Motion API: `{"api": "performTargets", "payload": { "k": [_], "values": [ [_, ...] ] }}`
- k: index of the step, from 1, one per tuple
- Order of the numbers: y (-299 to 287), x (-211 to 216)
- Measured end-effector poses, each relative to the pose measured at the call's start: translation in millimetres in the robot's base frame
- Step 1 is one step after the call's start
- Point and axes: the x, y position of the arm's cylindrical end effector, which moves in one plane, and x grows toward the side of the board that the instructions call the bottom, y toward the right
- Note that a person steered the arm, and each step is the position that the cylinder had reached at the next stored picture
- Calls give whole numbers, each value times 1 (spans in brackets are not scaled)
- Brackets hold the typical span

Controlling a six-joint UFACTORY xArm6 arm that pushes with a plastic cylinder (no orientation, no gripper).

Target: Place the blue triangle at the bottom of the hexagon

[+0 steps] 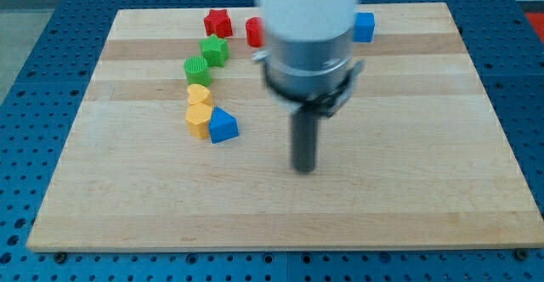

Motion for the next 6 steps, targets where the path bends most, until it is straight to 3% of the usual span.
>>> {"api": "performTargets", "payload": {
  "k": [1, 2, 3, 5, 6],
  "values": [
    [-39, -63],
    [-91, -91],
    [-115, -87],
    [-128, -37],
    [-76, -34]
  ]
}}
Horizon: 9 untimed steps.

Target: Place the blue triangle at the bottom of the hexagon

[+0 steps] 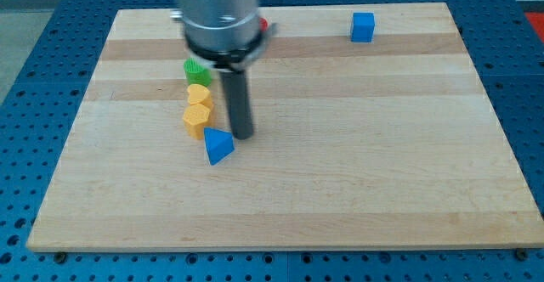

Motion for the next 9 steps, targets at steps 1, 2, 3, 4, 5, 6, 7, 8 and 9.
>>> {"api": "performTargets", "payload": {
  "k": [1, 2, 3, 4, 5, 6, 7, 8, 9],
  "values": [
    [4, 26],
    [-57, 27],
    [-84, 28],
    [-64, 41],
    [-137, 66],
    [-167, 22],
    [-152, -15],
    [-142, -6],
    [-139, 14]
  ]
}}
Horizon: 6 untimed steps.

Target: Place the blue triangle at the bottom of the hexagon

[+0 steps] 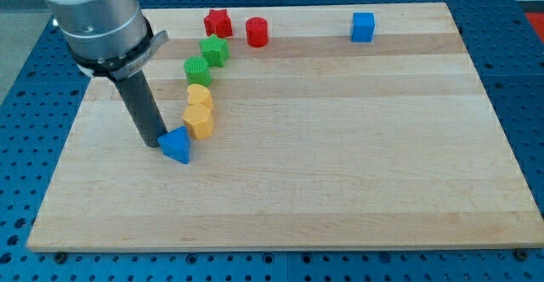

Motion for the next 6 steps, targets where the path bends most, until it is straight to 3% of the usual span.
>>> {"api": "performTargets", "payload": {
  "k": [3, 4, 6],
  "values": [
    [-46, 31],
    [-4, 31],
    [18, 38]
  ]
}}
